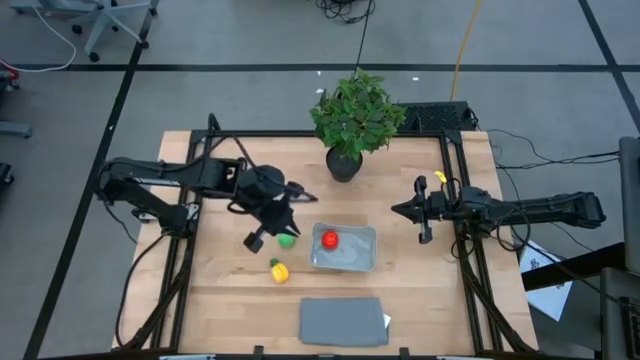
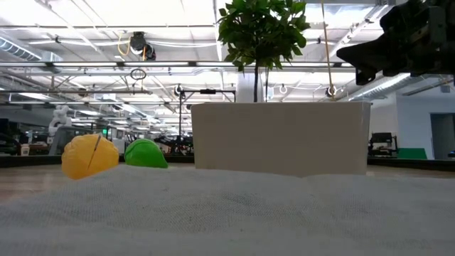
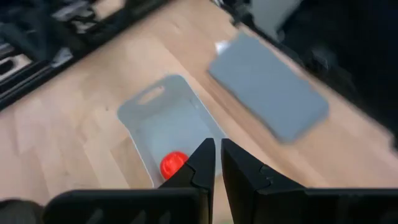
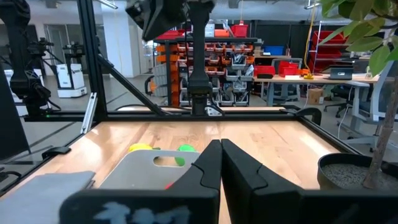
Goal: Pick and placing Produce into tupperware
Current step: Put the pineapple into the basket
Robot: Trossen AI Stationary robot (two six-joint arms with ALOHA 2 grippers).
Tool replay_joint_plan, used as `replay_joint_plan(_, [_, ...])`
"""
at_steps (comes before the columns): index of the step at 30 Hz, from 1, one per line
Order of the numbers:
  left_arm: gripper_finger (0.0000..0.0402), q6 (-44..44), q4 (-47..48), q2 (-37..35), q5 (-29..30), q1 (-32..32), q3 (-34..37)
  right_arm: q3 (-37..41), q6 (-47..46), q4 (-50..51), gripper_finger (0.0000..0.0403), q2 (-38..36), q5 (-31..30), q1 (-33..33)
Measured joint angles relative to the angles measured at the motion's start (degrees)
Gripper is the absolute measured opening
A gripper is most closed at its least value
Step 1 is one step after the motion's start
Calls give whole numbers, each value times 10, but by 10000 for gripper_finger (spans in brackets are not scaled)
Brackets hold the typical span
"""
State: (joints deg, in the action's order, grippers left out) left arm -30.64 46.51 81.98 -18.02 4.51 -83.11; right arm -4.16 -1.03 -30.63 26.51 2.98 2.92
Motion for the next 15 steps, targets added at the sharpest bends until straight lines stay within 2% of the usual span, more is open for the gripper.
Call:
replay_joint_plan(5, [33,-79,44,1,0,25,1,0,1,0,0,2,0,0])
replay_joint_plan(7, [33,-75,47,1,4,33,1,0,1,0,0,2,0,0])
replay_joint_plan(15, [33,1,121,1,95,58,1,0,2,0,0,2,0,0])
